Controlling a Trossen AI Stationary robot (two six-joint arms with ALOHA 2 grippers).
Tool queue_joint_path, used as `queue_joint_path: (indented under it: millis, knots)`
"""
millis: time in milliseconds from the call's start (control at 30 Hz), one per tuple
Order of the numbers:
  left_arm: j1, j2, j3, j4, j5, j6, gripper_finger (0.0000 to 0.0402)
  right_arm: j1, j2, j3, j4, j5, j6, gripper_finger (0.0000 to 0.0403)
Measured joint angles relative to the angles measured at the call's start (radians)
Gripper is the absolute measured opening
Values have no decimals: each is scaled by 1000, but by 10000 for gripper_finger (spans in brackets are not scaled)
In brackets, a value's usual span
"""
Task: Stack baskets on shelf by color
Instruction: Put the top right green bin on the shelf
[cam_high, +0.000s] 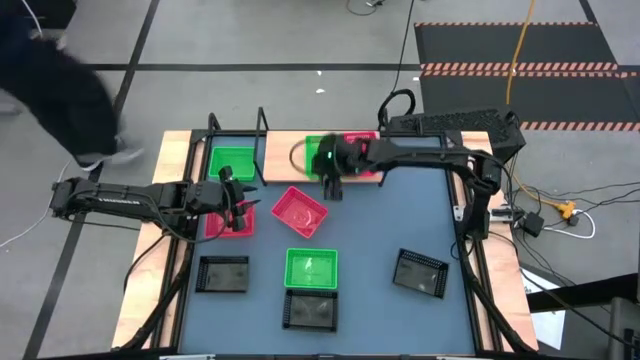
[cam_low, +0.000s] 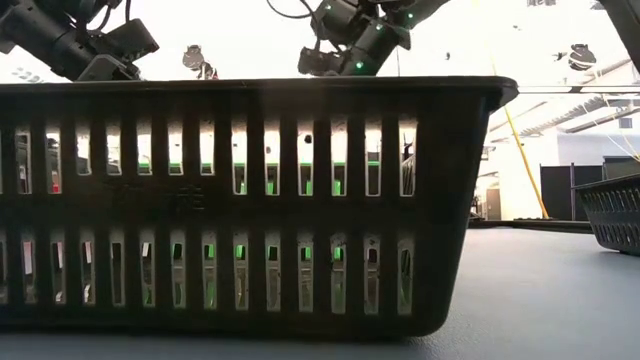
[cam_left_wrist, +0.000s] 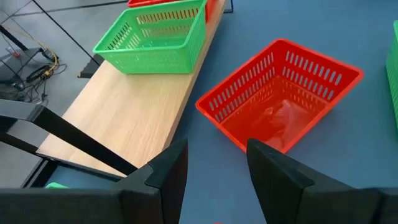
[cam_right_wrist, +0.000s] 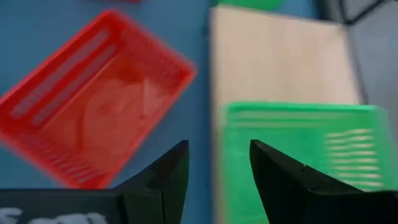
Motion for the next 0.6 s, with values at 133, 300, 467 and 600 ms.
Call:
queue_joint_path:
  millis: [133,300,467,600]
  knots:
    - [0,0,0,-2,0,-7,168,41,0,-73,36,62,8,165]
    - [0,0,0,7,0,-17,168,32,-1,-101,71,194,-38,165]
    - [0,0,0,15,0,-45,168,-10,0,-103,74,101,-82,164]
    - [0,0,0,15,0,-49,168,-34,-1,-103,72,87,-76,147]
